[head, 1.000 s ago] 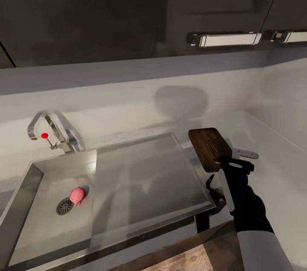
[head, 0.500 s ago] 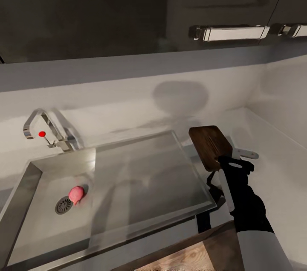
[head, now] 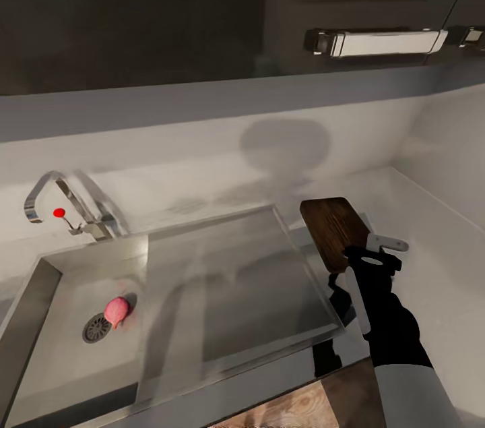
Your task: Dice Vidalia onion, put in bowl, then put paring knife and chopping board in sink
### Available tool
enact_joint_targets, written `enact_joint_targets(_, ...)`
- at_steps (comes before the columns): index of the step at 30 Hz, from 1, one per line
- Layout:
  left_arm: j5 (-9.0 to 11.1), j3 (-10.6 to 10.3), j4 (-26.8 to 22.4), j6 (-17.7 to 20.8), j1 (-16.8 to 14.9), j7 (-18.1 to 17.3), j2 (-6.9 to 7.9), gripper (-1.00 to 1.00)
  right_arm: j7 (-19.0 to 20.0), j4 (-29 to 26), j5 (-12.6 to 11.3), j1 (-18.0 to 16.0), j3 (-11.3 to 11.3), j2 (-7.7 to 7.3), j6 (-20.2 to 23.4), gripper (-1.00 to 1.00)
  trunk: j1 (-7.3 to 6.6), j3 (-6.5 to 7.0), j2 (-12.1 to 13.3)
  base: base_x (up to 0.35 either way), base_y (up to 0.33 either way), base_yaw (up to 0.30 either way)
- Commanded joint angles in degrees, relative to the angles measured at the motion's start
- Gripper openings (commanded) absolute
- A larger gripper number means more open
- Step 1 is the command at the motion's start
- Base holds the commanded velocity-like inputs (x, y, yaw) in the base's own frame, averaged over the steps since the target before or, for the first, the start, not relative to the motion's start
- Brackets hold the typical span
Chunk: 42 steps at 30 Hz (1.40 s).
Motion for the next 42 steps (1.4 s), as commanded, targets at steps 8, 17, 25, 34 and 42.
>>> enact_joint_targets(8,0.17,0.03,0.11,-0.06,0.03,0.04,-0.03,1.0,-0.21,-0.05,-0.21,-0.05,-0.02,0.01,0.3,1.0,0.03,-0.4,-0.11,0.002,0.0,0.0)
enact_joint_targets(17,0.12,0.03,1.24,-0.03,0.03,0.04,-0.03,1.0,-0.23,-0.05,-0.24,-0.05,-0.02,-0.04,0.29,1.0,0.03,-0.62,-0.11,0.0,0.0,0.0)
enact_joint_targets(25,0.09,0.03,1.59,-0.06,0.03,0.04,-0.03,1.0,-0.27,-0.05,-0.24,-0.05,-0.02,-0.05,0.31,1.0,0.03,-1.29,-0.11,0.0,0.0,0.0)
enact_joint_targets(34,0.13,0.03,1.68,-0.06,0.03,0.04,-0.03,1.0,-0.28,-0.05,-0.24,-0.05,-0.04,-0.05,0.31,1.0,0.03,-2.1,-0.11,0.0,0.0,0.0)
enact_joint_targets(42,0.16,0.03,1.7,-0.06,0.03,0.04,-0.03,1.0,-0.29,-0.05,-0.28,-0.05,-0.03,-0.05,0.32,1.0,0.03,-2.83,-0.11,0.0,0.0,0.0)
